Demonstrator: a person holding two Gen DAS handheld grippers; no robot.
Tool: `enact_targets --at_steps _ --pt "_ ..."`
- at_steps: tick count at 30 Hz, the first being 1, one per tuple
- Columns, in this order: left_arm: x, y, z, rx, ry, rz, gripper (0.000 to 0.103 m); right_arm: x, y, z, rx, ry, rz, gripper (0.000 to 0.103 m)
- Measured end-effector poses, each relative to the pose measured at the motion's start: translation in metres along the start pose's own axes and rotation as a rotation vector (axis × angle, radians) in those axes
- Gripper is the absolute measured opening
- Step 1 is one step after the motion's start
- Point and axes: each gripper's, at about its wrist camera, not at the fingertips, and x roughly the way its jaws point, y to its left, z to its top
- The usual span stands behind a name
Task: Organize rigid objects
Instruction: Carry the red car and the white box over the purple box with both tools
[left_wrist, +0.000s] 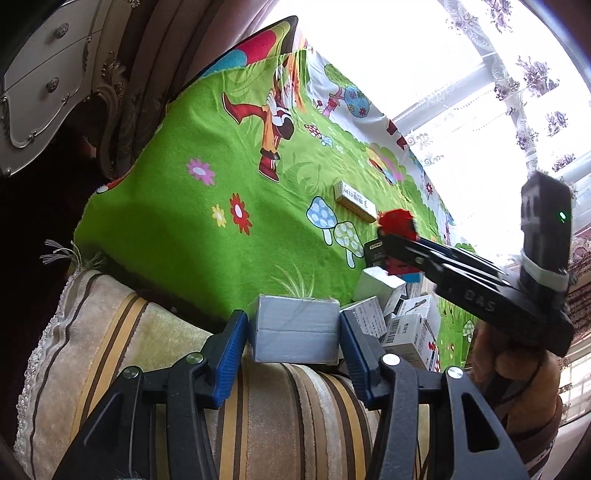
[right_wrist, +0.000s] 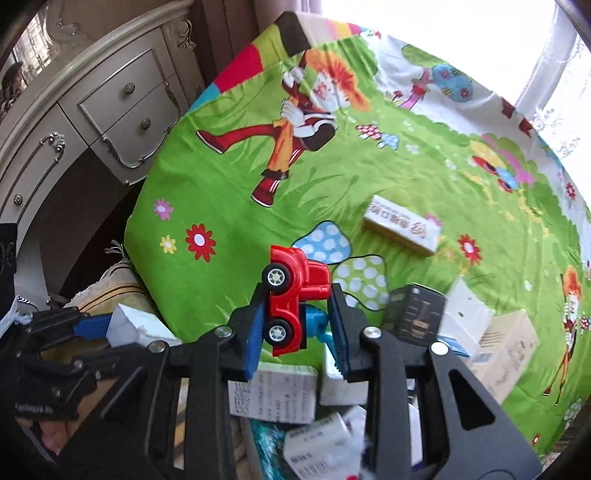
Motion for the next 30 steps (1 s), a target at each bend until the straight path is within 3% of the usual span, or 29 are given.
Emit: enact_targets --at_steps 5,10,14,22,30 --pt "-0.007 -0.01 -0.002 0.031 -0.019 -0.012 0.051 -0.068 -0.054 -0.052 0.067 -0.058 -0.064 0.036" --pt "-0.012 -0.027 -0.004 0.059 -0.028 -0.033 0.051 -0.129 -0.11 -0.132 0.198 -0.08 -0.184 0.036" --pt "-0.017 -0.056 -0.01 0.112 -0.033 -0.067 0.051 -0.159 -0.15 -0.209 0.318 -0.049 -0.3 0.036" --pt "-0.011 -0.127 -0.039 0.248 0.023 -0.142 0.051 -0.166 -0.201 -0.344 0.585 0.026 -0.359 0.036" --pt "0.014 -0.214 -0.088 0.426 0.151 -0.235 0.051 -0.155 -0.222 -0.407 0.671 0.094 -0.473 0.036"
